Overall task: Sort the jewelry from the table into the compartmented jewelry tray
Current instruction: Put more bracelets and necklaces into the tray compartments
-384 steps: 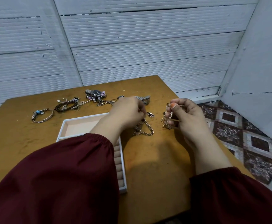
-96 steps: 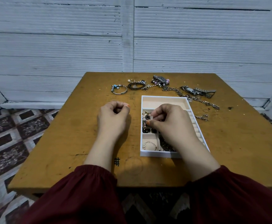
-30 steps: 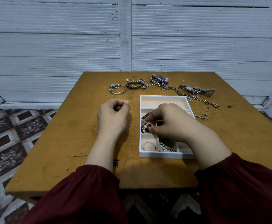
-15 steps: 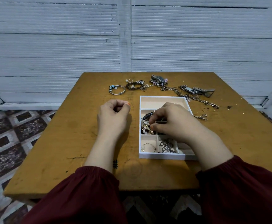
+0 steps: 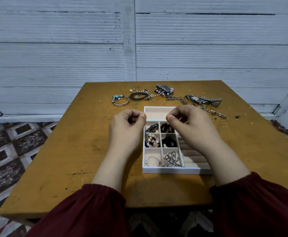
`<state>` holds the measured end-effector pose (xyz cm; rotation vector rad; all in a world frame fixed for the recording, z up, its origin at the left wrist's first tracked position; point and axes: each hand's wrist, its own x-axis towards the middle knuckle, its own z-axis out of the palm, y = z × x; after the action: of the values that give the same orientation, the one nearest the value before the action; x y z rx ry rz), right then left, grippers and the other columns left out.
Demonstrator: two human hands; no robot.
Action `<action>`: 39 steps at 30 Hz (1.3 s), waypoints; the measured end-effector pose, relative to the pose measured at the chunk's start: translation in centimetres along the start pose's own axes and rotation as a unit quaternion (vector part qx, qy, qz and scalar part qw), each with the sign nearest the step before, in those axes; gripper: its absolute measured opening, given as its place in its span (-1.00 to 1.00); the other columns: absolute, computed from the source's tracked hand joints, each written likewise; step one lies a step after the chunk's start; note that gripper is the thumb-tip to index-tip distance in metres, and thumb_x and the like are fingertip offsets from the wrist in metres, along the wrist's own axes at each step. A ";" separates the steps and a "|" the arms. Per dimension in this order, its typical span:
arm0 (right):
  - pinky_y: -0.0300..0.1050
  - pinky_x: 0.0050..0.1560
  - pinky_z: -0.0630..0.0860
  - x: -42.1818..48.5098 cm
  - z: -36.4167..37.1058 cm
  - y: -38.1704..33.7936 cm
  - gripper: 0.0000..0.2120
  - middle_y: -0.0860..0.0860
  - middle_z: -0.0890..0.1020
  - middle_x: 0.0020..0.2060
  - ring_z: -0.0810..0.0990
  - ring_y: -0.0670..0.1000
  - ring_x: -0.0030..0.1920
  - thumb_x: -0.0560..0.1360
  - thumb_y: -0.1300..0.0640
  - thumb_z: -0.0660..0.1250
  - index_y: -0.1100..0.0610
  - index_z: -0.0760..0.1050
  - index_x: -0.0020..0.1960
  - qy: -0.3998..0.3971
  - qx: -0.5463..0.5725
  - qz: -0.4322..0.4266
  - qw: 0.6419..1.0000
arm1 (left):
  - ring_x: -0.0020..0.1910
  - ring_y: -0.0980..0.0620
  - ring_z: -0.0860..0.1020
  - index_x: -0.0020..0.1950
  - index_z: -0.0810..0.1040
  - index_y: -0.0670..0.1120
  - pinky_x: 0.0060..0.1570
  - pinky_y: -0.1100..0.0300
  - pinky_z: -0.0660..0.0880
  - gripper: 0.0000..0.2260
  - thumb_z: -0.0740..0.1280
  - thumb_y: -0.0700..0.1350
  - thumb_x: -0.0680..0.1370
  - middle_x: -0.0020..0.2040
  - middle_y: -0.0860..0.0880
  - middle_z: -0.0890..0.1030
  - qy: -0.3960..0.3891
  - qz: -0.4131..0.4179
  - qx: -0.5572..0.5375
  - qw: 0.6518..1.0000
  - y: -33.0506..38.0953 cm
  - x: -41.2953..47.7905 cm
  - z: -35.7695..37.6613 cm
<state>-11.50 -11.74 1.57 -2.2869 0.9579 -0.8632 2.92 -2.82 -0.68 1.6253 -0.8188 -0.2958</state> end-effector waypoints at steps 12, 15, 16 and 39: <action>-0.46 -0.38 0.35 0.4 -4.6 6.0 -0.89 -0.14 0.58 -0.32 0.48 -0.30 -0.40 0.50 0.20 0.33 0.05 0.59 -0.14 0.146 0.110 0.104 0.978 | -0.30 0.22 0.52 -0.18 0.60 0.02 -0.20 0.22 0.49 -0.92 0.37 -0.15 0.49 -0.28 0.11 0.60 -0.089 0.097 0.034 0.991 3.1 0.3 4.6; -0.29 -0.22 0.45 0.6 -5.7 7.8 -0.89 -0.12 0.59 -0.29 0.53 -0.22 -0.33 0.50 0.19 0.32 0.02 0.58 -0.13 0.151 0.100 0.137 0.974 | -0.32 0.23 0.51 -0.20 0.59 0.05 -0.24 0.23 0.50 -0.89 0.38 -0.15 0.49 -0.29 0.11 0.60 -0.129 0.114 0.053 0.984 4.0 0.7 6.6; -0.21 -0.16 0.46 0.7 -6.1 8.3 -0.89 -0.13 0.59 -0.27 0.54 -0.16 -0.27 0.50 0.19 0.33 0.01 0.58 -0.14 0.150 0.090 0.146 0.974 | -0.33 0.23 0.51 -0.22 0.58 0.07 -0.25 0.23 0.50 -0.87 0.38 -0.15 0.49 -0.30 0.12 0.59 -0.141 0.120 0.060 0.981 4.3 0.9 7.2; -0.09 0.00 0.44 1.4 -6.6 12.2 -0.92 -0.07 0.64 -0.11 0.53 0.06 0.03 0.44 0.00 0.39 -0.14 0.64 -0.08 -0.025 -0.173 0.107 0.979 | -0.13 0.02 0.58 -0.16 0.59 0.02 -0.09 0.17 0.48 -0.91 0.34 -0.17 0.46 -0.22 0.04 0.63 -0.217 0.121 0.266 0.931 4.4 5.8 16.0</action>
<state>-20.70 -21.73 -1.53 -2.4144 1.3933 -0.5794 -4.20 -18.80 1.13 1.9612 -1.5282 -0.2743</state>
